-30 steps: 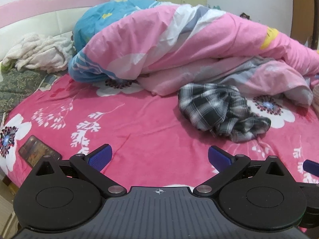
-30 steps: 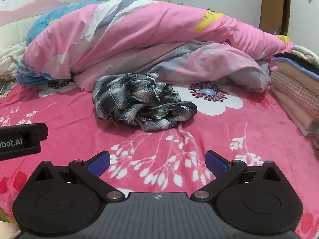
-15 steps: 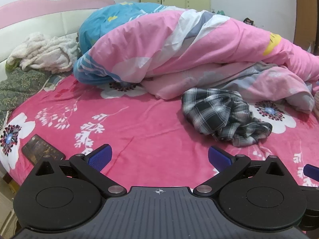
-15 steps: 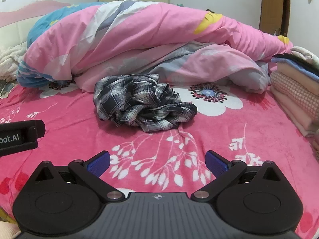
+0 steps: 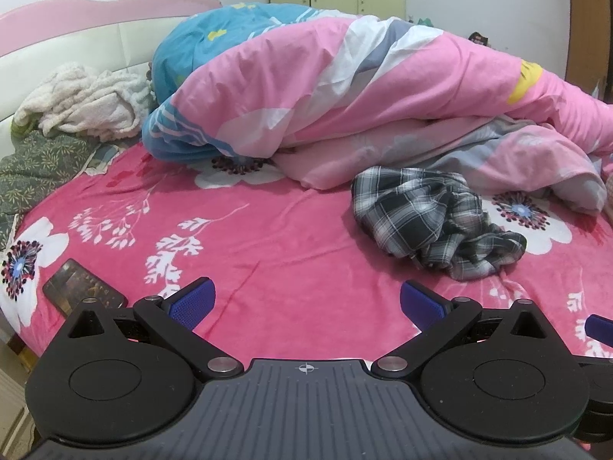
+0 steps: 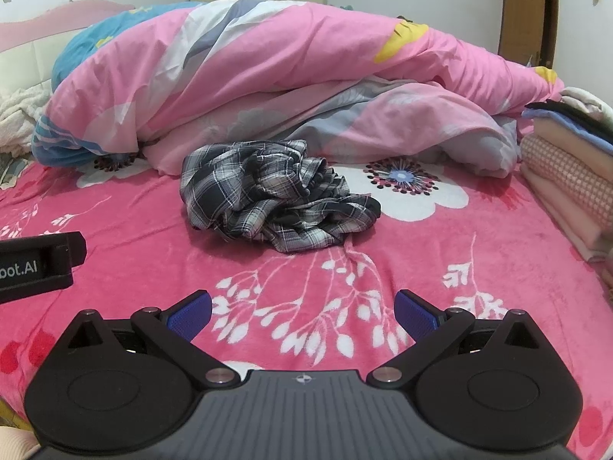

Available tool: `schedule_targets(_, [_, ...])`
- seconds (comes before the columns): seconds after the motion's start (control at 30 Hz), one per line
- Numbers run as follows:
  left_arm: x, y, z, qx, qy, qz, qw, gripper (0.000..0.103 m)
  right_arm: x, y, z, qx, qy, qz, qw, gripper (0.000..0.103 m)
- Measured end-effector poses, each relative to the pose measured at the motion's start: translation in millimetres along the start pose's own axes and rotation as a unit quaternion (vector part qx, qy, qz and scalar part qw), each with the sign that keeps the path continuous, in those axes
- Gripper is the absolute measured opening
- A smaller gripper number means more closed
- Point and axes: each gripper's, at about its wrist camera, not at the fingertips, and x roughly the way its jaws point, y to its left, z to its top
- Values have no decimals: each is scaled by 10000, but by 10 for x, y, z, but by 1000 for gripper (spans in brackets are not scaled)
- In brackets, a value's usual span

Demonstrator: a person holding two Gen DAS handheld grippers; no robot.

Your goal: Fold clothes

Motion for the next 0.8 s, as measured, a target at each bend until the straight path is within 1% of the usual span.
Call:
schedule_targets(0.57, [91, -14, -27, 59, 29, -12, 10000, 103, 81, -6, -43, 28, 59, 30, 10000, 103])
schedule_targets(0.7, [215, -57, 39, 70, -134, -187, 9997, 103, 184, -37, -69, 62, 111, 91, 9999, 103])
schedule_targets(0.8, [312, -92, 93, 75, -263, -327, 9991, 103, 251, -107, -80, 55, -14, 199, 9998, 103])
